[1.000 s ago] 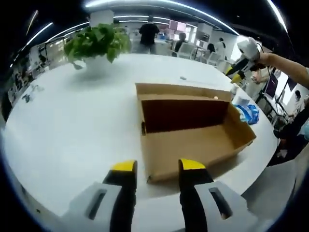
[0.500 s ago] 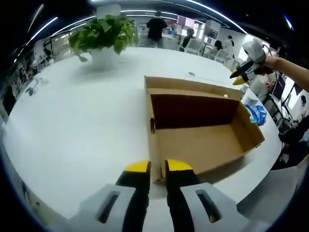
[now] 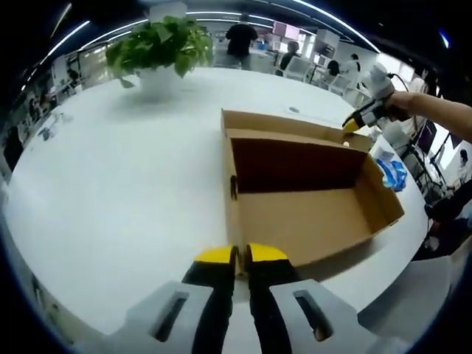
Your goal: Operate the shoe box by opening the lid, removing the specified soft item, and placing it in the target area until the item is outside and the box remains undamaged.
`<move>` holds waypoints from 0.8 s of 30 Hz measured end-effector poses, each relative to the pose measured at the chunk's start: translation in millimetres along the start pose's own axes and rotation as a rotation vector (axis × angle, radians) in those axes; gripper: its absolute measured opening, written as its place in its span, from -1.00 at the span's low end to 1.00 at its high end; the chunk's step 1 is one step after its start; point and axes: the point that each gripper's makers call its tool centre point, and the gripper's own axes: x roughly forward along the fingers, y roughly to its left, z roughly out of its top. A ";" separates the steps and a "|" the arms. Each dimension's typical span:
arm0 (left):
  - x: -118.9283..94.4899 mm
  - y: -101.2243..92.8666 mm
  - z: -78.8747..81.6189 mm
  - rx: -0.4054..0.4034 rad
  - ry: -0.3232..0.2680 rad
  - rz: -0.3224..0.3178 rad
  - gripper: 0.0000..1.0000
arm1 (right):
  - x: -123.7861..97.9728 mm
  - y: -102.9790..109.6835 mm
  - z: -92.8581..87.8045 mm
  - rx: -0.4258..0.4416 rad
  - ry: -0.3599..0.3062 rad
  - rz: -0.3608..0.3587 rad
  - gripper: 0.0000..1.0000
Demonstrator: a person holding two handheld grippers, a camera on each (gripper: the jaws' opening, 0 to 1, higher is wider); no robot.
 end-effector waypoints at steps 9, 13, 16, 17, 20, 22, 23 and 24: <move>-0.2 1.0 -0.5 -0.017 0.002 0.000 -0.96 | 14.5 -3.6 -7.0 0.131 0.047 -0.025 -0.71; -0.3 1.2 0.1 -0.020 0.000 0.002 -0.96 | 16.9 2.5 -7.9 0.148 0.052 -0.011 -0.79; -0.4 1.3 0.1 -0.021 0.003 0.004 -0.96 | 16.2 5.3 -6.7 0.134 0.049 -0.026 -0.83; -0.4 1.3 0.2 -0.021 0.003 0.004 -0.96 | 15.7 5.3 -6.5 0.133 0.048 -0.027 -0.84; -0.5 0.8 -0.2 -0.017 0.005 0.007 -0.96 | 13.3 5.0 -5.8 0.140 0.045 -0.037 -0.86; -0.6 1.2 -0.2 -0.019 0.004 0.009 -0.97 | 10.4 4.9 -5.8 0.144 0.045 -0.043 -0.87; -0.6 1.3 -0.2 -0.019 0.003 0.010 -0.97 | 8.4 4.9 -5.4 0.146 0.043 -0.045 -0.88; -0.6 1.3 -0.1 -0.019 0.003 0.010 -0.97 | 8.1 4.7 -5.3 0.147 0.043 -0.046 -0.89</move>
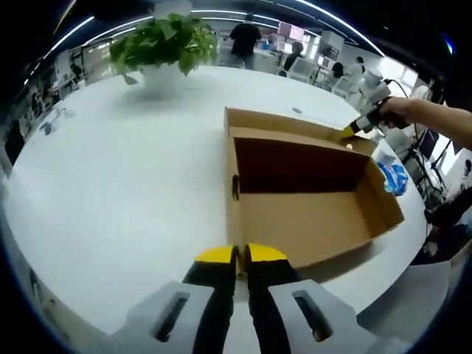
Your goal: Operate the shoe box by opening the lid, removing the specified soft item, and placing it in the target area until the item is outside and the box remains undamaged.
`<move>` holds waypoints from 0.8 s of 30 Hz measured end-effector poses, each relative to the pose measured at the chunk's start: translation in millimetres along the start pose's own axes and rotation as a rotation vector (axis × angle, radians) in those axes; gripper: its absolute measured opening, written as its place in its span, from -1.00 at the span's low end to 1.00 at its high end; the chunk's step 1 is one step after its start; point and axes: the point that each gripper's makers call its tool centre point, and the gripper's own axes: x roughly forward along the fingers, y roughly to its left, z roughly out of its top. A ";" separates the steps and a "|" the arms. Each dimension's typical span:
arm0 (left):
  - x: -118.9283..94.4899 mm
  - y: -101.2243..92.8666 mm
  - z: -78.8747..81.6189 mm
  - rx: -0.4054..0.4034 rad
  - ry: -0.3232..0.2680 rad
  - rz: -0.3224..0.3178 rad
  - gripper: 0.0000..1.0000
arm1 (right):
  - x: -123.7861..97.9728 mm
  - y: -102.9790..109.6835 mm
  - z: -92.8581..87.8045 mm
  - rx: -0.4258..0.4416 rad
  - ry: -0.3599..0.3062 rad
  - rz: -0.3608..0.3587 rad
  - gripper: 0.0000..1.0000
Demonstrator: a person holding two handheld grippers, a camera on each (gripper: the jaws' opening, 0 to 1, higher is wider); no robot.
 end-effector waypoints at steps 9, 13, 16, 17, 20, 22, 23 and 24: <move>-0.1 -0.1 0.5 0.006 -0.002 0.009 -0.98 | -10.3 1.1 3.6 0.007 -0.023 -0.028 -0.91; -0.3 -0.6 0.2 0.007 0.000 0.007 -0.98 | -13.4 1.0 5.8 0.003 -0.036 -0.038 -0.91; -0.5 -1.3 -0.1 0.004 -0.001 0.002 -0.98 | -18.7 0.8 6.6 0.006 -0.045 -0.041 -0.92; -0.4 -1.3 -0.1 0.002 -0.001 0.001 -0.98 | -20.0 0.7 7.0 0.009 -0.048 -0.041 -0.93; -0.2 -2.5 0.0 0.002 0.002 -0.001 -0.98 | -24.5 0.0 7.6 0.027 -0.056 -0.043 -0.93; -0.1 -3.6 -0.1 0.006 0.003 -0.001 -0.98 | -28.0 -0.1 6.8 0.035 -0.059 -0.047 -0.94; 0.0 -4.0 -0.2 0.008 0.004 -0.001 -0.98 | -29.4 -0.1 6.5 0.038 -0.061 -0.048 -0.94; -0.1 -4.1 -0.2 0.010 0.004 0.000 -0.98 | -29.9 -0.5 6.8 0.040 -0.063 -0.049 -0.94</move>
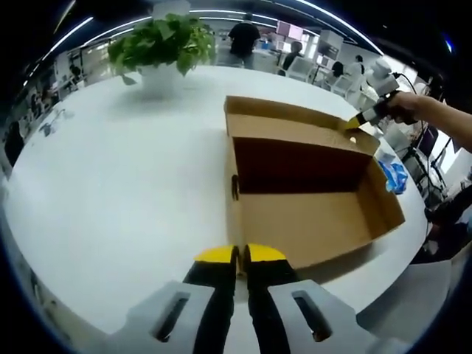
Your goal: Operate the shoe box by opening the lid, removing the specified soft item, and placing it in the target area until the item is outside and the box remains undamaged.
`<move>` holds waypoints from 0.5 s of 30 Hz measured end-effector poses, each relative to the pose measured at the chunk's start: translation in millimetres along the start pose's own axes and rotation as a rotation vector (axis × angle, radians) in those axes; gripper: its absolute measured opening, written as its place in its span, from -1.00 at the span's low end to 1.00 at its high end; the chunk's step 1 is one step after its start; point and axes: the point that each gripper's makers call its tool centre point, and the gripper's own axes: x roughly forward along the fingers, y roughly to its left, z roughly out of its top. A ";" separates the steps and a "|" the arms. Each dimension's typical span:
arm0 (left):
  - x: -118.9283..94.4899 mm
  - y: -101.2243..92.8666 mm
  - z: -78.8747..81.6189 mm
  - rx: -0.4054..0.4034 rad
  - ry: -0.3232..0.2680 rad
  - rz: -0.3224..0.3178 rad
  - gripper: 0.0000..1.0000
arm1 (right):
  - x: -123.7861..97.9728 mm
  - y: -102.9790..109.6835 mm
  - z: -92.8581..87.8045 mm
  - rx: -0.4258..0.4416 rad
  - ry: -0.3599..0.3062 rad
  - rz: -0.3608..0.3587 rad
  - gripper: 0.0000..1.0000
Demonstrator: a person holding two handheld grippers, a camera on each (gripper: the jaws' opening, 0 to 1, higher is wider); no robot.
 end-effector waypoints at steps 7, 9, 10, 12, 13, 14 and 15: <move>-0.3 0.0 -0.1 0.004 0.000 0.003 -0.98 | -13.6 1.0 6.3 0.005 -0.039 -0.002 -0.95; -0.3 0.2 0.1 0.005 0.000 0.003 -0.98 | -17.7 1.7 7.5 0.005 -0.050 -0.001 -0.95; -0.3 0.3 0.2 0.004 0.001 0.004 -0.99 | -18.9 1.9 8.0 0.006 -0.053 0.000 -0.96; -0.5 0.0 0.2 0.006 0.001 0.004 -0.99 | -22.2 2.6 8.9 0.003 -0.060 0.000 -0.96; -0.5 -0.3 0.1 0.008 0.002 0.004 -0.99 | -24.3 3.1 9.6 0.000 -0.067 0.000 -0.96; -0.6 -0.5 0.0 0.011 0.002 0.004 -0.99 | -26.2 3.9 9.5 -0.002 -0.070 0.000 -0.96; -0.7 -0.6 0.0 0.013 0.002 0.005 -0.99 | -27.8 4.3 9.6 -0.003 -0.073 0.001 -0.96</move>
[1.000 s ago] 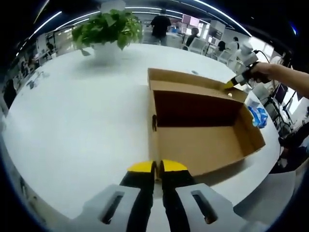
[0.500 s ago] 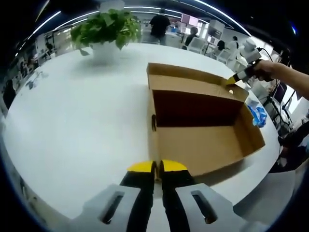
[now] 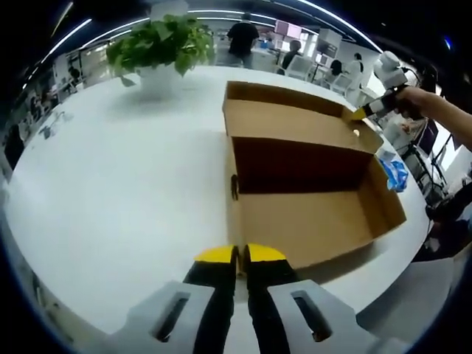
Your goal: Operate the shoe box by opening the lid, removing the specified soft item, and placing it in the target area until the item is outside and the box remains undamaged.
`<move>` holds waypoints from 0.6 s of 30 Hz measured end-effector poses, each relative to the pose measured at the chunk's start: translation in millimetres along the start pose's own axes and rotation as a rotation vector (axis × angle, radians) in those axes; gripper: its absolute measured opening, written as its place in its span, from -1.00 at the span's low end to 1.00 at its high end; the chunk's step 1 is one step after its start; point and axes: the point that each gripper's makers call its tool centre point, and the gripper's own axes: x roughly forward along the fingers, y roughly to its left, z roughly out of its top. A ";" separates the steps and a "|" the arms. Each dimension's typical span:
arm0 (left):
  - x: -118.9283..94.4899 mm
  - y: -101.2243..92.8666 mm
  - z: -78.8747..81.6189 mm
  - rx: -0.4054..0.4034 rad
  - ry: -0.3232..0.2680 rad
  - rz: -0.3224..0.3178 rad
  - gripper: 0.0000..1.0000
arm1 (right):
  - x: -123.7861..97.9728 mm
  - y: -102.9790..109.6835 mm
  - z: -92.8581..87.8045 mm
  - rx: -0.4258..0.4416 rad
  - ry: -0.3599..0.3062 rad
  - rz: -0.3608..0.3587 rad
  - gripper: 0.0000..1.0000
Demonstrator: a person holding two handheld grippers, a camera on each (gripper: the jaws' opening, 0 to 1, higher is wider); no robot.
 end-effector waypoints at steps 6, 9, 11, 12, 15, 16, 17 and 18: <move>-0.5 -0.6 -0.5 0.001 0.001 0.000 -0.99 | -10.1 3.1 4.8 0.000 -0.036 0.004 -0.97; -0.9 -0.9 -0.9 0.001 0.003 -0.001 -0.99 | -15.2 4.4 6.8 0.003 -0.055 0.005 -0.97; -0.9 -0.9 -1.0 0.002 0.003 -0.001 -0.99 | -18.1 5.2 7.3 0.005 -0.064 0.005 -0.97; -1.0 -1.0 -1.1 0.002 0.003 -0.001 -0.99 | -19.5 5.7 7.7 0.005 -0.069 0.005 -0.97; -1.4 -1.2 -1.3 0.001 0.003 -0.002 -0.99 | -26.3 8.5 9.4 0.003 -0.085 0.007 -0.98; -1.5 -1.3 -1.4 0.001 0.003 -0.002 -0.99 | -28.1 9.1 10.0 0.003 -0.089 0.007 -0.98; -1.7 -1.4 -1.4 0.001 0.003 -0.002 -0.99 | -30.7 10.2 11.4 0.002 -0.100 0.009 -0.98; -1.8 -1.6 -1.5 0.002 0.003 -0.002 -0.98 | -31.6 10.5 11.8 0.003 -0.104 0.010 -0.98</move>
